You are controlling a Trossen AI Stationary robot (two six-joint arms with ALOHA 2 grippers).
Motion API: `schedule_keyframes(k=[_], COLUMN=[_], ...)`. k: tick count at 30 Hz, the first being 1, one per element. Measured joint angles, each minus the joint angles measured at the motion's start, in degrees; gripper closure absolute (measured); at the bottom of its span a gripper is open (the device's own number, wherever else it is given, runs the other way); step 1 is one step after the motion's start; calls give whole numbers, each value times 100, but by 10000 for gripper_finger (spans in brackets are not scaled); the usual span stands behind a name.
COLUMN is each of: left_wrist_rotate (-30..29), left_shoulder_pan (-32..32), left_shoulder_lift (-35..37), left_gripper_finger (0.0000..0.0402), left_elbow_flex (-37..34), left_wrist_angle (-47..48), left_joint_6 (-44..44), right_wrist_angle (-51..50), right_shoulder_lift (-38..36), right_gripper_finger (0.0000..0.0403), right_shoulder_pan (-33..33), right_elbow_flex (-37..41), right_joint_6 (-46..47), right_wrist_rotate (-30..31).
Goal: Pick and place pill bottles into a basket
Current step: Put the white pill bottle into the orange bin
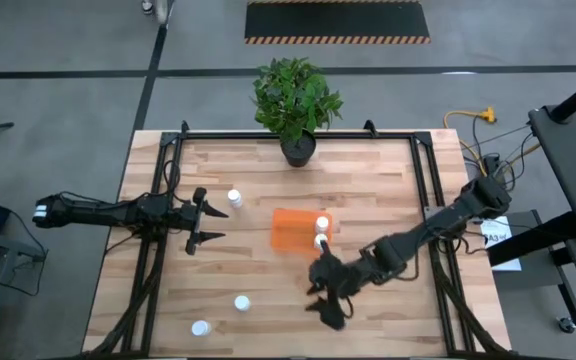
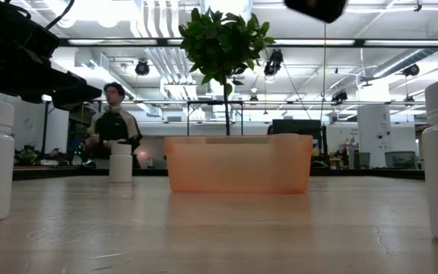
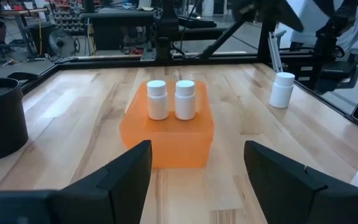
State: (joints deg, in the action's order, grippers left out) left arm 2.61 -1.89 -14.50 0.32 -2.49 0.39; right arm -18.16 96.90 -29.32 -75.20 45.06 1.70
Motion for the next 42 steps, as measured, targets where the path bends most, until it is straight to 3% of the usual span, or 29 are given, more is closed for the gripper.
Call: schedule_keyframes(k=[12,21,30,42], left_wrist_rotate=[-2,-2,-1,0], left_shoulder_pan=[0,-3,-3,-3], left_shoulder_lift=[-4,0,0,0], left_gripper_finger=[163,163,163,163], left_elbow_flex=[0,0,0,0], left_wrist_angle=[2,-1,0,-1], left_joint_6=[1,-1,0,1], right_wrist_angle=[-418,-1237,-1318,-1313], right_shoulder_lift=[1,0,-2,14], right_gripper_finger=[209,209,208,114], right_shoulder_pan=[-862,-905,-767,-686], right_elbow_flex=[-9,-15,-15,-15], right_joint_6=[-888,-1397,-1864,-2464], right_wrist_rotate=[-529,-534,-523,-396])
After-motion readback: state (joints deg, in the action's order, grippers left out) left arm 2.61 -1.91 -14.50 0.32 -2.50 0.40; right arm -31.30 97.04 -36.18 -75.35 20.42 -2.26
